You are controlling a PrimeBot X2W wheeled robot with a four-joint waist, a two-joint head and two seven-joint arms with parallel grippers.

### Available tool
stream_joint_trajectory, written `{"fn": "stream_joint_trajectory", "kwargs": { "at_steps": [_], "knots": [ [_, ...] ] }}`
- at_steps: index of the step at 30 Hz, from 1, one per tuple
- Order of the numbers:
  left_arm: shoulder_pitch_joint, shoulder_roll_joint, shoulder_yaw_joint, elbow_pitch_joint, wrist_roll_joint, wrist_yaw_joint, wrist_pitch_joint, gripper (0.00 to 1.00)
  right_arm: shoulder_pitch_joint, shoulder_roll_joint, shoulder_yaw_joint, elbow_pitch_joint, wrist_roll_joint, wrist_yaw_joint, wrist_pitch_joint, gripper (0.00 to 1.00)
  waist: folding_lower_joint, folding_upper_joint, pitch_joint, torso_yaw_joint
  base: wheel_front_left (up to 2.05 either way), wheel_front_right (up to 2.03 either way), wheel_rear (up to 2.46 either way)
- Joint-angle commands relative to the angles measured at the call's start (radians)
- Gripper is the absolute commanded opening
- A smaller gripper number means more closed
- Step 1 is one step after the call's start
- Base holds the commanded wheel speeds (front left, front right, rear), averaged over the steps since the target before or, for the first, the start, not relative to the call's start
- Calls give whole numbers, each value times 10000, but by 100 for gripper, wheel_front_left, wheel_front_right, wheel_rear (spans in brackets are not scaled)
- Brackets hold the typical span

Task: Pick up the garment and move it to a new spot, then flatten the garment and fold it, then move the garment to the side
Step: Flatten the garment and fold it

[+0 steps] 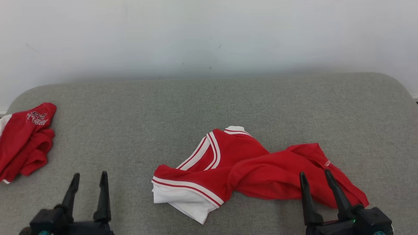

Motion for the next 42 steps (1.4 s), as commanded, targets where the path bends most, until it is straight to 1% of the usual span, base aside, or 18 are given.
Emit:
{"fn": "stream_joint_trajectory", "kwargs": {
  "at_steps": [1,5,8,14,15,22,23,27,30,32,39,42],
  "knots": [
    [-369,172,-22,-52,75,-39,-8,100,-154,20,-4,-35,-86,-22,-7,100,1,0,207,-186,0,0,0],
    [-1557,734,-390,52,19,-42,-8,100,-432,35,-53,-87,-177,-22,-7,100,1,0,544,-573,0,0,0],
    [-2565,1275,-923,241,-255,-41,-8,100,-625,58,-33,-113,-209,-22,-7,100,1,0,824,-983,0,0,0],
    [-4798,2438,-2159,766,-1459,-46,370,100,-951,76,99,-178,-178,-22,-9,100,1,0,1401,-1992,0,0,0],
    [-4798,2438,-2159,766,-1459,-46,370,100,-951,76,99,-178,-178,-22,-9,100,1,0,1401,-1992,0,0,0],
    [-6659,3226,-3837,1613,-2630,-46,1203,100,-1138,76,-76,-344,96,-22,-8,100,1,0,2012,-2985,0,0,0],
    [-6894,3418,-4421,1921,-2993,-47,1463,100,-1145,80,-105,-359,192,-22,-8,100,1,0,2121,-3217,0,0,0],
    [-7209,3845,-5257,2454,-3707,-47,1808,100,-1155,80,-80,-388,336,-22,-9,100,1,0,2279,-3619,0,0,0],
    [-7141,4168,-5955,2820,-4218,-47,2090,100,-1153,80,-38,-398,390,-22,-8,100,1,0,2328,-3817,0,0,0],
    [-7022,4322,-6444,2931,-4534,-47,2271,100,-1133,80,-56,-387,378,-22,-8,100,1,0,2327,-3885,0,0,0],
    [-6822,4877,-8278,3217,-5904,-48,3435,100,-1224,81,-70,-345,303,-22,-8,100,1,0,2333,-4018,0,0,0],
    [-6947,5118,-8903,3481,-5941,-48,3447,100,-1273,79,-34,-351,322,-22,-8,100,1,0,2369,-4090,0,0,0]
  ]
}}
